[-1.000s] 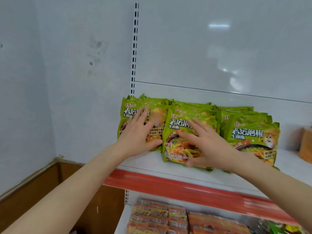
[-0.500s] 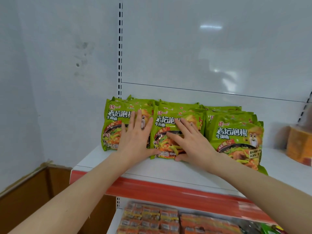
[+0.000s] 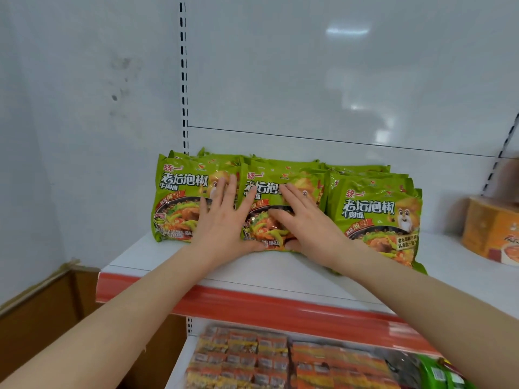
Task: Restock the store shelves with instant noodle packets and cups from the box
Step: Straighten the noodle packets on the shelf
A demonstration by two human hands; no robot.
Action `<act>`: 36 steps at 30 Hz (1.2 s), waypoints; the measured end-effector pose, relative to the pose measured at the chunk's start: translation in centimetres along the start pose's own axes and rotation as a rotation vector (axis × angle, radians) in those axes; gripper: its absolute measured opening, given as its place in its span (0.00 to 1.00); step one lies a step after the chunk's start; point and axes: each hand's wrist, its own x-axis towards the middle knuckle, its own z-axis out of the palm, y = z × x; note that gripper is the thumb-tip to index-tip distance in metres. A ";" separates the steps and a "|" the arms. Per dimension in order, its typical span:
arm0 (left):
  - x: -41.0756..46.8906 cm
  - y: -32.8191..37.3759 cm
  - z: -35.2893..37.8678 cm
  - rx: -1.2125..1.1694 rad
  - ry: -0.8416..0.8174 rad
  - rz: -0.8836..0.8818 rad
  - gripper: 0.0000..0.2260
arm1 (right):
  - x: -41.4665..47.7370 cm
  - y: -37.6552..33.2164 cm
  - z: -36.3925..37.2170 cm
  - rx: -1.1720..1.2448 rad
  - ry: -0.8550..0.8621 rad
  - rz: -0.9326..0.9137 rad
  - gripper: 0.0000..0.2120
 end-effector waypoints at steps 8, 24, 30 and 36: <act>-0.1 1.0 -0.5 0.022 -0.028 -0.020 0.48 | -3.4 1.5 -1.8 0.017 0.250 0.009 0.27; 0.7 5.8 -1.0 0.078 -0.046 0.181 0.35 | -8.3 7.1 -1.3 0.025 0.075 0.245 0.45; 0.6 8.0 -1.3 0.037 -0.023 0.310 0.34 | -7.9 7.5 -0.5 0.084 0.050 0.279 0.42; 2.2 11.3 -0.4 0.078 -0.060 0.401 0.38 | -9.0 9.0 -0.5 0.390 0.252 0.240 0.41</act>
